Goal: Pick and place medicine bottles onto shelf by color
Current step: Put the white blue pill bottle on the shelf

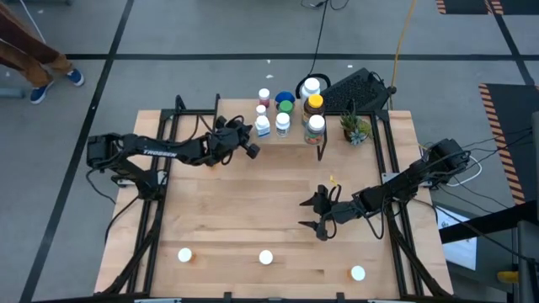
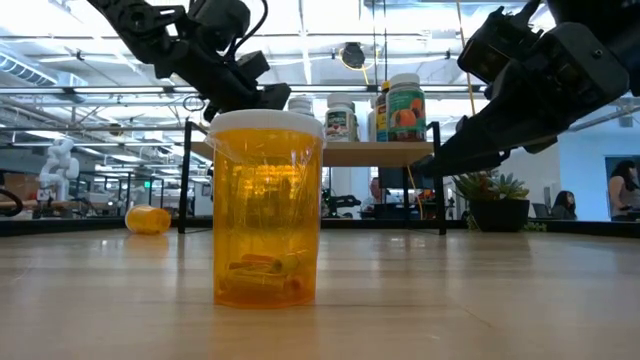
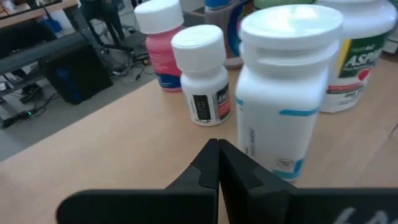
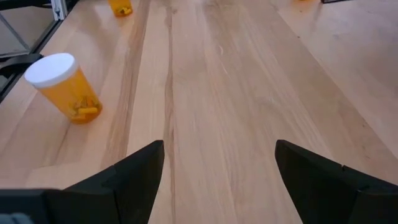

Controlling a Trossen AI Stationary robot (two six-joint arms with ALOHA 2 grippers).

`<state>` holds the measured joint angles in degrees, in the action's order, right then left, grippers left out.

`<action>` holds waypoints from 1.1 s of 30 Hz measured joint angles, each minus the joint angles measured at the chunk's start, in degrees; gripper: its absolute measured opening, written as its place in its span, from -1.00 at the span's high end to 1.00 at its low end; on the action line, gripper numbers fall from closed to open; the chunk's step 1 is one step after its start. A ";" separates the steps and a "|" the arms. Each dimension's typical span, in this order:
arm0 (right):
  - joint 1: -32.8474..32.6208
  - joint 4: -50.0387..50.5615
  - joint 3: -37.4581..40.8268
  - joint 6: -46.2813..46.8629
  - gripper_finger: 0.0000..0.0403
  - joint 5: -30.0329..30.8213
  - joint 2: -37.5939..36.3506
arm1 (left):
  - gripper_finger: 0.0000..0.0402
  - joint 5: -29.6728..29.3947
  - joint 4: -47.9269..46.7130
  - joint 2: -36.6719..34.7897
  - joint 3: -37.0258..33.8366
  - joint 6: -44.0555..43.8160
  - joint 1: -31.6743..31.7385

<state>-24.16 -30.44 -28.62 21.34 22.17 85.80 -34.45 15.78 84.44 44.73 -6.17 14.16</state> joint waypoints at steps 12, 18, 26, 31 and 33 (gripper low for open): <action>-0.07 2.21 0.00 0.48 -0.49 -0.09 0.00 | 0.98 5.22 -4.53 -7.49 0.11 4.02 -6.15; -0.61 1.86 0.00 0.50 -0.49 -0.04 0.00 | 0.98 6.90 -3.92 -3.04 -0.06 7.63 -7.42; -1.07 0.90 0.02 0.29 -0.49 -0.01 0.00 | 0.94 5.96 0.93 -0.39 0.00 7.54 -5.36; -1.07 1.06 0.02 0.04 -0.49 0.00 0.00 | 0.98 5.94 2.13 -0.39 0.00 7.80 -4.00; -1.07 1.33 0.02 0.04 -0.49 0.00 0.00 | 0.98 5.93 2.46 -0.39 0.00 7.80 -3.22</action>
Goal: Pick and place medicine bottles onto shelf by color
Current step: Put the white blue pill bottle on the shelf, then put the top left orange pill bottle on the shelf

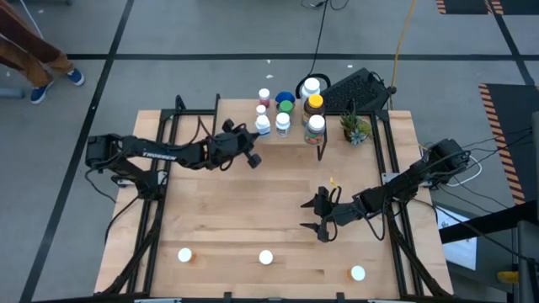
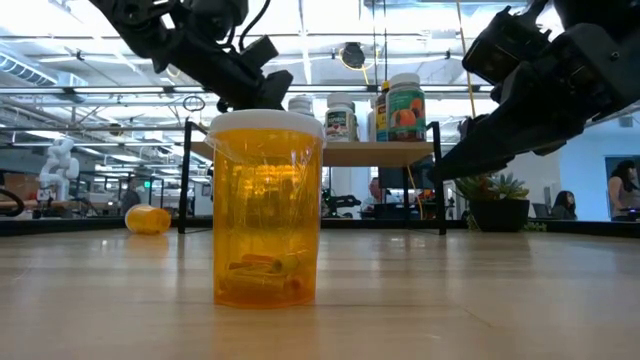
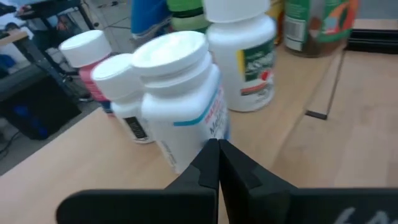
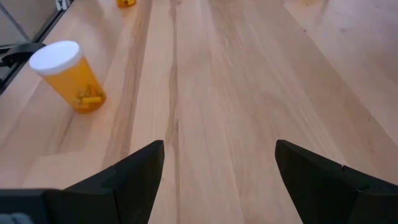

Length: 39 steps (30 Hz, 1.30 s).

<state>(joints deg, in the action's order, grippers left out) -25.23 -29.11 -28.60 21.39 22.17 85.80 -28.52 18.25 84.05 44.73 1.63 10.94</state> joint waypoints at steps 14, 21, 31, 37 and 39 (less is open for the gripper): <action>0.00 1.26 -0.02 -0.02 -0.49 0.02 0.00 | 0.95 -0.01 -0.83 -0.48 0.00 -0.37 1.25; 0.00 1.69 0.00 0.23 -0.49 0.02 0.00 | 0.72 -1.79 -8.20 -8.85 0.02 0.82 -4.33; 0.00 2.33 0.00 3.92 -0.49 0.02 0.00 | 0.29 -12.17 -38.47 -22.92 0.02 -20.49 -12.37; 0.00 1.62 0.00 5.20 -0.49 0.02 0.00 | 0.17 -14.78 -50.31 -30.68 0.02 -33.96 -12.98; 0.00 1.26 -0.02 5.75 -0.49 0.02 0.00 | 0.14 -17.26 -54.93 -31.60 0.02 -37.29 -12.23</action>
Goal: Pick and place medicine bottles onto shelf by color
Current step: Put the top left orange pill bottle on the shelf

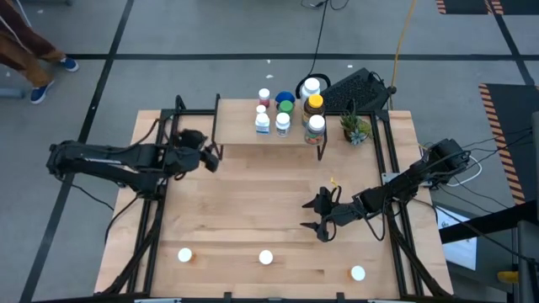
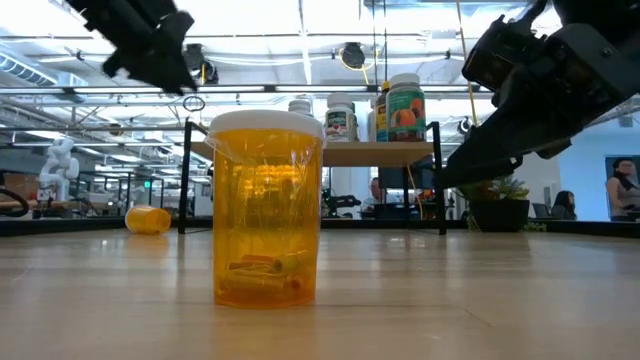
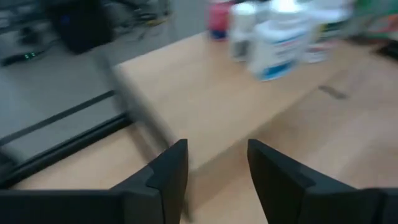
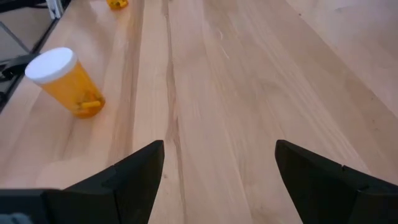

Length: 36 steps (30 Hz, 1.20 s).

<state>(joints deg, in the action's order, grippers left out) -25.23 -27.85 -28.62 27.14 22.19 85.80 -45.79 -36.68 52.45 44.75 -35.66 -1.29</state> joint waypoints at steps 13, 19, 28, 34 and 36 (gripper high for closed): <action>-1.09 -0.63 0.01 0.67 -0.49 -1.50 0.00 | -0.06 2.40 -19.68 2.78 -1.34 -25.79 5.42; -1.11 -0.52 0.02 0.68 -0.49 -1.52 0.00 | -0.32 5.69 -14.00 6.64 -7.87 -23.61 5.61; -1.11 -0.68 0.01 1.04 -0.49 -1.53 0.00 | -0.82 11.77 -4.19 8.08 -15.50 -19.66 8.86; -1.11 -0.64 0.00 1.77 -0.49 -1.55 0.00 | -0.98 12.47 6.08 8.08 -19.77 -9.84 10.49; -1.10 -0.66 0.01 1.78 -0.49 -1.55 0.00 | -0.98 14.34 9.46 8.08 -21.10 -7.94 11.56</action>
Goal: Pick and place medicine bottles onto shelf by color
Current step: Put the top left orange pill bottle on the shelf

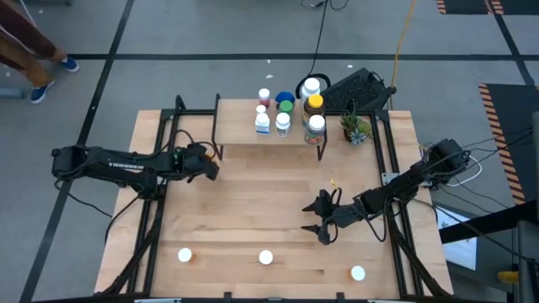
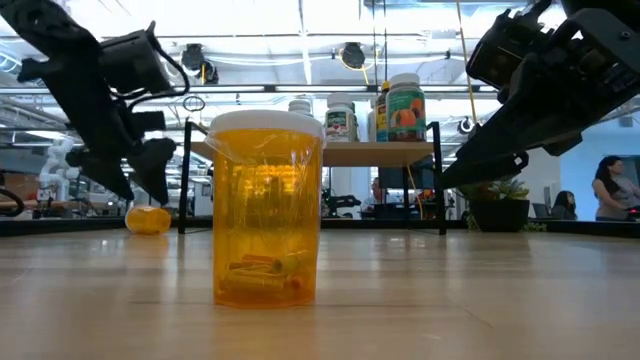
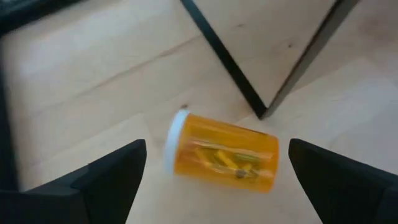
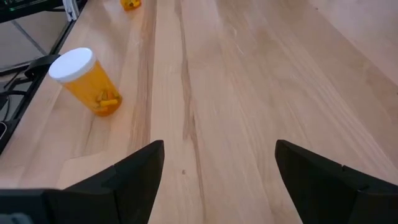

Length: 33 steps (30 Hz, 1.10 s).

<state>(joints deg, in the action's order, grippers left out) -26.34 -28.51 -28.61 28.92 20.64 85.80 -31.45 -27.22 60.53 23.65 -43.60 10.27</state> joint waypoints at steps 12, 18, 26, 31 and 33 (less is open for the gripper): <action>0.01 0.00 -0.01 0.60 -0.49 -2.83 0.00 | -0.98 1.50 5.76 0.22 -4.79 4.33 4.61; 0.01 0.02 -0.01 0.56 -0.49 -2.93 0.00 | -0.98 1.92 10.89 0.22 -8.23 7.63 6.36; 0.01 0.02 -0.01 0.45 -0.49 -2.89 0.00 | -0.98 1.97 16.61 0.22 -10.16 12.17 7.12; 0.01 -0.03 -0.01 0.45 -0.49 -2.89 0.00 | -0.98 1.98 19.45 0.22 -10.16 15.81 7.12; 0.01 -0.15 0.00 0.44 -0.49 -2.89 0.00 | -0.98 1.96 20.49 0.22 -10.16 17.28 7.12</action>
<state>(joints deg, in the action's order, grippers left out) -26.33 -28.67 -28.61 29.35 17.76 85.80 -29.50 -6.73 60.75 13.50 -26.32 17.39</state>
